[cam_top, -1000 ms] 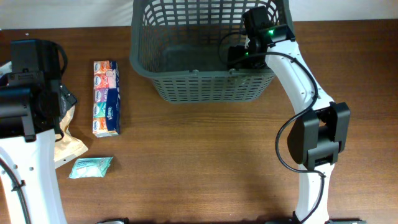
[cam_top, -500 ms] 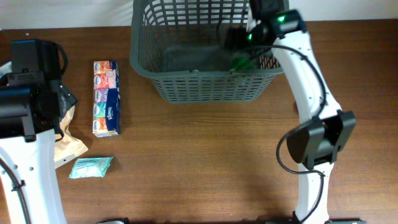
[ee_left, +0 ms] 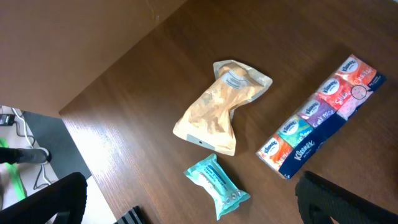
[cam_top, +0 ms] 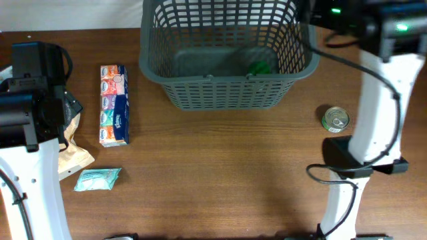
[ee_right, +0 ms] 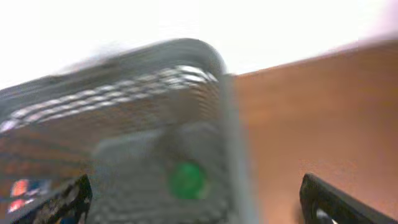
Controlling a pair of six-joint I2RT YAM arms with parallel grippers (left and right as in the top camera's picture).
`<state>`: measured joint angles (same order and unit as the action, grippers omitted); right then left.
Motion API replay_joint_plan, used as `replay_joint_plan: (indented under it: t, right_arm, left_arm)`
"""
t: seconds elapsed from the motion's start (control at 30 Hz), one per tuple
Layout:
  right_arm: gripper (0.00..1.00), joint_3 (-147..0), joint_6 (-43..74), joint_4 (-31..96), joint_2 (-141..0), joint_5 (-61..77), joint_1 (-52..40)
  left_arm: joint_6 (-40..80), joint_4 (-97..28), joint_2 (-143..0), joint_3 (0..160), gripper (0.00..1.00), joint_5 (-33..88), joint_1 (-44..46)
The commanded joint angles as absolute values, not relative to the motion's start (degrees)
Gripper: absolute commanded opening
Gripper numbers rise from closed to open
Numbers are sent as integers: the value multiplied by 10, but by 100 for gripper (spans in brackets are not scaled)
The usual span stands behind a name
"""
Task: Pack container
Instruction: 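Move the right gripper back toward the tuna can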
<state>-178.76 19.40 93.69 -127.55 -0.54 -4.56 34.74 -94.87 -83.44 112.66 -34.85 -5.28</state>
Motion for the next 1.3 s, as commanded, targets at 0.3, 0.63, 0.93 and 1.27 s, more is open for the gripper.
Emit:
replay_joint_plan:
  t: [0.3, 0.63, 0.93, 1.27]
  right_arm:
    - [99, -1777, 219, 973, -1250, 40, 76]
    - [99, -1427, 212, 973, -1056, -113, 100]
    - [99, -1224, 154, 973, -954, -138, 132]
    - [99, -1216, 114, 919, -977, -137, 132]
  left_arm:
    - [353, -948, -837, 1126, 100, -347, -55]
    - [353, -948, -837, 1126, 100, -347, -55]
    - [353, -948, -837, 1126, 100, -347, -55]
    - [353, -948, -837, 1126, 100, -347, -55]
